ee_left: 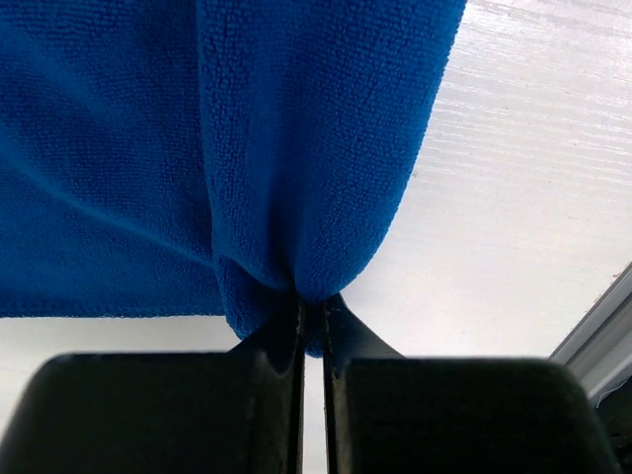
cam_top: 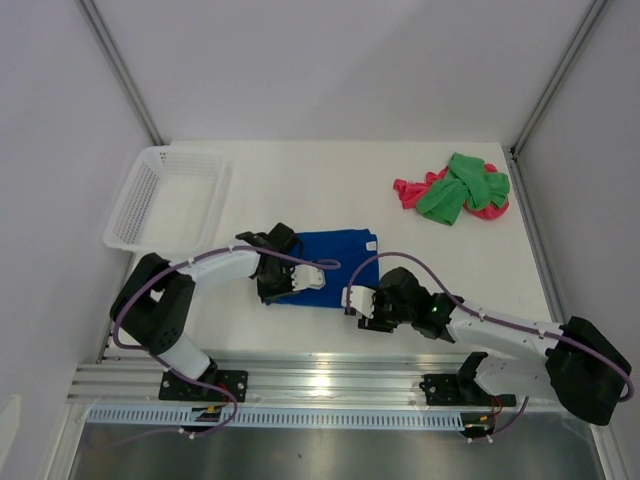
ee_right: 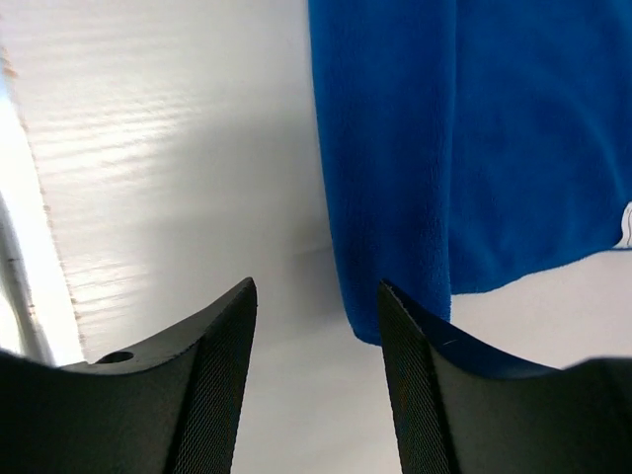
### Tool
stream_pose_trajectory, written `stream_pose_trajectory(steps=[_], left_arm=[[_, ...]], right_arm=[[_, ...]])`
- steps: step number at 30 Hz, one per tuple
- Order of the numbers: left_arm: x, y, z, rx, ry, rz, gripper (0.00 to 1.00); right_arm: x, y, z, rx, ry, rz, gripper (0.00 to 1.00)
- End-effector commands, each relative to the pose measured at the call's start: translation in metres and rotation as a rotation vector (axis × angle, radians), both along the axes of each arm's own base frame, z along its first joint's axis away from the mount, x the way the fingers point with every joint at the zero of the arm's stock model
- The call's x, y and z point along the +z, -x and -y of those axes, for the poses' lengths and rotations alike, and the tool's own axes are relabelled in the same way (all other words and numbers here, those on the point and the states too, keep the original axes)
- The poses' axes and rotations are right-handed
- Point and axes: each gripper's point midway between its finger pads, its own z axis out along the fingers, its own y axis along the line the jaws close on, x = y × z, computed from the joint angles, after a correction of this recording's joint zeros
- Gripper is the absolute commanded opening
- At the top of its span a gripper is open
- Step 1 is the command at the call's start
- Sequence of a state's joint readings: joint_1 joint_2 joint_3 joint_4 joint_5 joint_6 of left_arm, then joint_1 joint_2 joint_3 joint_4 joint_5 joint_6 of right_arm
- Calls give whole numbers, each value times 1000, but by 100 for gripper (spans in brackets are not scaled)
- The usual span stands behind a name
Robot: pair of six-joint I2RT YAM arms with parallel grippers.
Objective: Roll the towels
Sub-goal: Roll the towel
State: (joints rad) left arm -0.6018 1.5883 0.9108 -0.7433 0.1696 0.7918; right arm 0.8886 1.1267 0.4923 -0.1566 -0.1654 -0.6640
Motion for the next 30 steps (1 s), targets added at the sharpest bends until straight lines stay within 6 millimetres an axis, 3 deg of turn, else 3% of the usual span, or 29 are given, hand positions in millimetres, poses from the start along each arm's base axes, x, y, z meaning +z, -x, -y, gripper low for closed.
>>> stream_pose_trajectory(steps=[1, 5, 14, 16, 17, 20, 26, 30], left_arm=[[3, 4, 6, 24, 32, -47, 1], [3, 4, 5, 24, 25, -48, 1], [4, 4, 4, 32, 24, -58, 1], [4, 7, 2, 44, 29, -82, 1], [6, 7, 3, 52, 34, -91, 1], [11, 12, 1, 78, 54, -127, 1], [20, 30, -9, 87, 50, -181, 1], [29, 60, -19, 70, 45, -259, 1]], right_arm=[[3, -26, -2, -33, 22, 131, 56], [-2, -38, -5, -52, 37, 168, 56], [-29, -37, 1, -51, 119, 121, 53], [-35, -35, 3, -47, 142, 98, 45], [-34, -36, 2, -52, 138, 92, 31], [-36, -29, 2, -35, 154, 46, 12], [-18, 3, -4, 51, 116, -96, 3], [1, 43, -2, 146, 102, -276, 2]])
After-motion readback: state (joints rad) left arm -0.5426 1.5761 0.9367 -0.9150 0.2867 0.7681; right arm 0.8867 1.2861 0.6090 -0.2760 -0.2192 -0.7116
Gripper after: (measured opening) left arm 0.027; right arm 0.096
